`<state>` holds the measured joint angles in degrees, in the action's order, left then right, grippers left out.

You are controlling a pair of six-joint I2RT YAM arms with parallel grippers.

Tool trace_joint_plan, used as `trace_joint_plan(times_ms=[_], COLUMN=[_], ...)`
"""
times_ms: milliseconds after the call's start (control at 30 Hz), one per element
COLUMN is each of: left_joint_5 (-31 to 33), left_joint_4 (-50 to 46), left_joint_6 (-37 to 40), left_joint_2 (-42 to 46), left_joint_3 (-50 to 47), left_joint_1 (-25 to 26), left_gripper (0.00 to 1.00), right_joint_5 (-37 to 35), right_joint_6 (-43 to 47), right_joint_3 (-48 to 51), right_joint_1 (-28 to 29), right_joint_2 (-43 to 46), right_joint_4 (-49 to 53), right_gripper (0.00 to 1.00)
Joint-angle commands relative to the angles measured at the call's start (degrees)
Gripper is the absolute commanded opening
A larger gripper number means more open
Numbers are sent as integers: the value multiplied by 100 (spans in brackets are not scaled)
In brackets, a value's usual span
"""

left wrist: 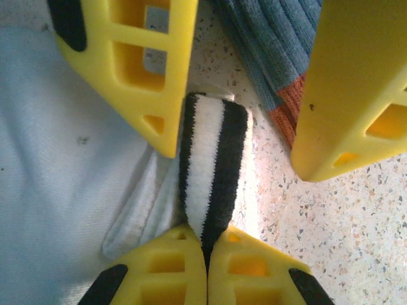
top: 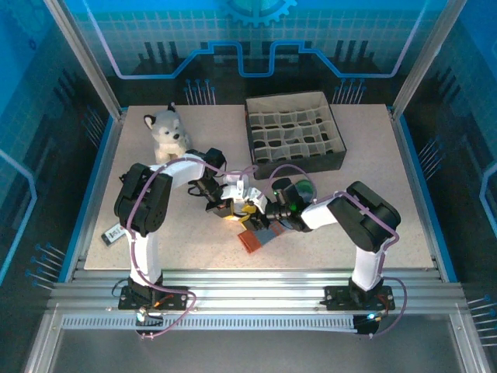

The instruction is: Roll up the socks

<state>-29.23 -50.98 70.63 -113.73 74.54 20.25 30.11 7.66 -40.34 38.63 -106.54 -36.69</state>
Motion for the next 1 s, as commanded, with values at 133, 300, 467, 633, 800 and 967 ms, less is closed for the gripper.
trace_joint_plan(times_ms=[133, 300, 467, 633, 800, 967], left_joint_5=[-667, -715, -772, -810, -794, -769], left_joint_4=[-260, -408, -513, -635, -661, -705], left_joint_6=[222, 403, 537, 662, 645, 655], left_joint_2=[-61, -44, -26, -44, -59, -77], left_joint_3=[276, 297, 322, 358, 368, 378], left_joint_1=[-12, -89, -153, -178, -185, -186], left_gripper=[0, 0, 0, 0, 0, 0], right_joint_5=[-550, -575, -254, -257, -324, -424], right_joint_6=[305, 212, -57, -109, -95, -123], right_joint_3=[168, 418, 601, 566, 586, 628], right_joint_1=[218, 202, 159, 161, 159, 132], right_joint_2=[-218, -278, -322, -437, -321, -170], right_joint_4=[137, -365, -1093, -1270, -1204, -1174], right_gripper=[48, 49, 49, 49, 48, 48])
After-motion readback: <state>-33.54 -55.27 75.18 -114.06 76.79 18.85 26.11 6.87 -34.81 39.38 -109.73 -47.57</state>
